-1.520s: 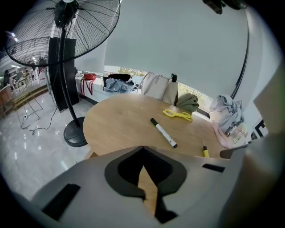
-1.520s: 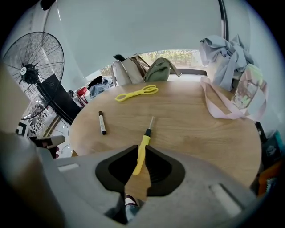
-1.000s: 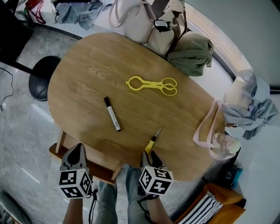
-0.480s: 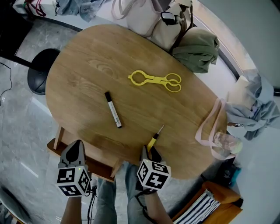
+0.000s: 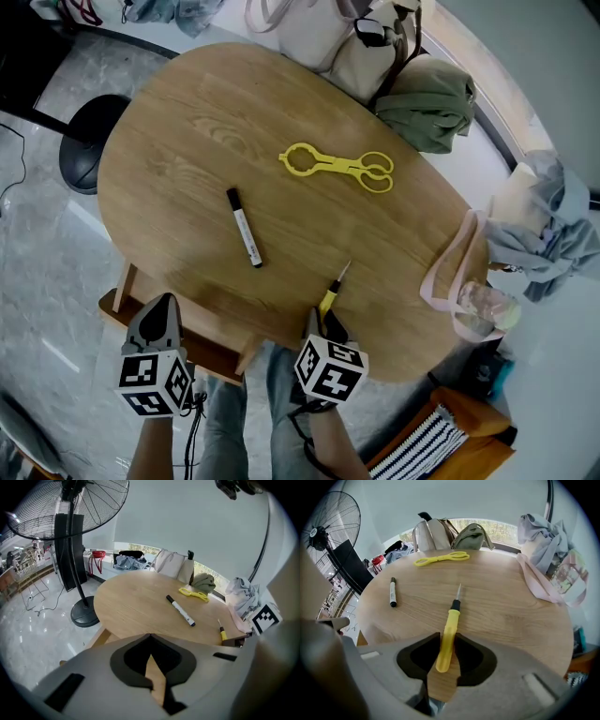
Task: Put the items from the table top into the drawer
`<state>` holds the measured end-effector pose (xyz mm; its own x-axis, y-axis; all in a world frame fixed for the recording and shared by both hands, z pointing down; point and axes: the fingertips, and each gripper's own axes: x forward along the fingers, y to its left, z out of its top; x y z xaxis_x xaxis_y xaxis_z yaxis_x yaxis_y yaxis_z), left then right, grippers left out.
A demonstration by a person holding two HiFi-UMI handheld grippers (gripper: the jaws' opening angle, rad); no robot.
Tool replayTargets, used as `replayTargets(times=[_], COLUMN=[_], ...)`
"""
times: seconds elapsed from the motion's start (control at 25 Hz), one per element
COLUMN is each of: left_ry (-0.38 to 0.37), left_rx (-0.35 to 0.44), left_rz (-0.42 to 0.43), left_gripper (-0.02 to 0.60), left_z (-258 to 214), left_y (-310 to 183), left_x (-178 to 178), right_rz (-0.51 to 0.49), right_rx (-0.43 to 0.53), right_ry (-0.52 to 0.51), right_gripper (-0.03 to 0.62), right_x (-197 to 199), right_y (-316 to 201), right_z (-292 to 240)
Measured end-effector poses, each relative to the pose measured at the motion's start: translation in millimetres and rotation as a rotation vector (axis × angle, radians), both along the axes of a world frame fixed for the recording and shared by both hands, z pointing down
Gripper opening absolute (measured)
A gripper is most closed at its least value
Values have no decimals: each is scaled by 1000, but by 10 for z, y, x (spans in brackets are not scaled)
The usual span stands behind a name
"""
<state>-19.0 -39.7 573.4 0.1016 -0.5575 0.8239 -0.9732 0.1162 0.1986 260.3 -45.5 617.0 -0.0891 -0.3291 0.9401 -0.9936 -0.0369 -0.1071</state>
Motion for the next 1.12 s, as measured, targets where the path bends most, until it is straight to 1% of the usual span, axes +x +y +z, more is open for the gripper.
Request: replayTargets(times=[0.16,0.48,0.64,0.84,1.12], left_ry=[1,-1,-1,2,1], left_rx=[2,14,22,28,53], left_rz=[-8,-46,-80,-134,-238], left_gripper=[-6,-6,-6,-6,-6], left_z=[1,-77,-126,-195,-123], left_y=[26,127,233,395,729], left_x=[3,-40,-88,-194,-487], right_rz=[-1,-19,-52,-111,-206], right_rx=[0,12,24,41,80], right_ry=[12,17,19,19,14], right_gripper=[83,80,80,80,80], right_x=[40,77,38,-86,-430], right_y=[1,25,41,36,60], right_z=[2,-87,-172,-312,-336])
